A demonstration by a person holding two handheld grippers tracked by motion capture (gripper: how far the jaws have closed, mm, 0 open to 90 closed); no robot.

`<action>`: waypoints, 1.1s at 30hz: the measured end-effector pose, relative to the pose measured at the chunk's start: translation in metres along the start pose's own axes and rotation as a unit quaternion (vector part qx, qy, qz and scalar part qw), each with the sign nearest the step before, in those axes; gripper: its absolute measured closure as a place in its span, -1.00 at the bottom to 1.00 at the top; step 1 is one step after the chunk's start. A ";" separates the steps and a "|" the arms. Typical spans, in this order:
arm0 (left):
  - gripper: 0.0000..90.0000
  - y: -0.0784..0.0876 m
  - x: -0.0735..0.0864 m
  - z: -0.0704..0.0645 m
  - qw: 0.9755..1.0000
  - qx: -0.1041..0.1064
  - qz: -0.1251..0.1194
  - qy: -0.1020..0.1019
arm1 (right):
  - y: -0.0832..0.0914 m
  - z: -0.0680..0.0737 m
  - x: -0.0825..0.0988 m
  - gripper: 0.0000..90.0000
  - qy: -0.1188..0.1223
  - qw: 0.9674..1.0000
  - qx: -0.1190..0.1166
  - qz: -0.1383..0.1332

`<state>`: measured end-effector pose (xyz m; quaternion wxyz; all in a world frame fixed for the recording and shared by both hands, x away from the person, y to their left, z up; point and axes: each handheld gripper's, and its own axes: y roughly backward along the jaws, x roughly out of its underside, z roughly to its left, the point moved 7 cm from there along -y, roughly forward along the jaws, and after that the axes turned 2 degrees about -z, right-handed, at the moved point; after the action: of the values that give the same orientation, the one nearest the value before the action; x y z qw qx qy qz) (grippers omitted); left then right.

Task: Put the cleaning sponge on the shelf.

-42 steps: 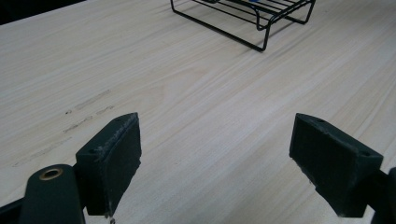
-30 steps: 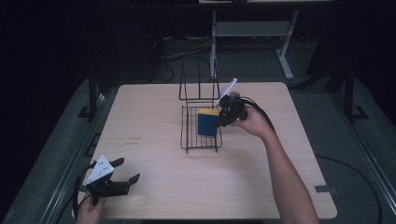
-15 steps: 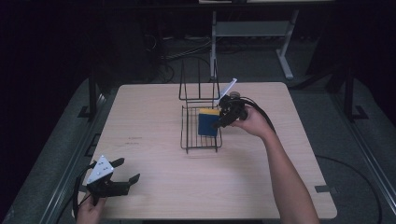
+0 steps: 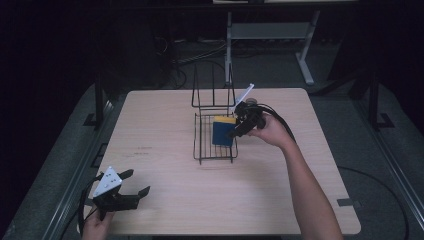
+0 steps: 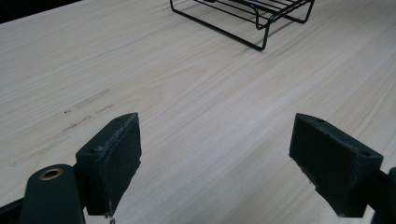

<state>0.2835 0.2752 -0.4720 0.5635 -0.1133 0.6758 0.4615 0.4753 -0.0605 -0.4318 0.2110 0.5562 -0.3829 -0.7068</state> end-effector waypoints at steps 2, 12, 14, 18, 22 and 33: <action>-0.64 0.000 0.000 0.000 1.000 0.000 0.000 0.000 | 0.001 0.000 0.000 -0.06 -0.001 1.000 -0.001 0.001; -0.64 0.000 0.000 0.000 1.000 0.000 -0.001 0.000 | 0.002 0.000 0.001 -0.12 -0.004 1.000 -0.001 0.002; -0.64 0.000 0.000 0.000 1.000 0.000 -0.001 0.000 | 0.003 0.000 0.000 -0.13 -0.005 1.000 -0.003 0.000; -0.64 0.000 0.000 0.000 1.000 0.000 -0.002 0.002 | 0.004 0.001 0.001 -0.19 -0.008 1.000 -0.002 0.001; -0.64 0.000 0.000 0.000 1.000 0.000 -0.001 0.002 | 0.006 -0.001 0.002 -0.23 -0.010 1.000 0.000 0.001; -0.64 -0.001 0.000 0.000 1.000 0.000 0.001 0.002 | 0.010 0.000 0.006 -0.34 -0.009 1.000 0.002 0.004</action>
<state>0.2845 0.2748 -0.4731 0.5617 -0.1137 0.6771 0.4617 0.4722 -0.0712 -0.4275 0.2092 0.5490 -0.3884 -0.7099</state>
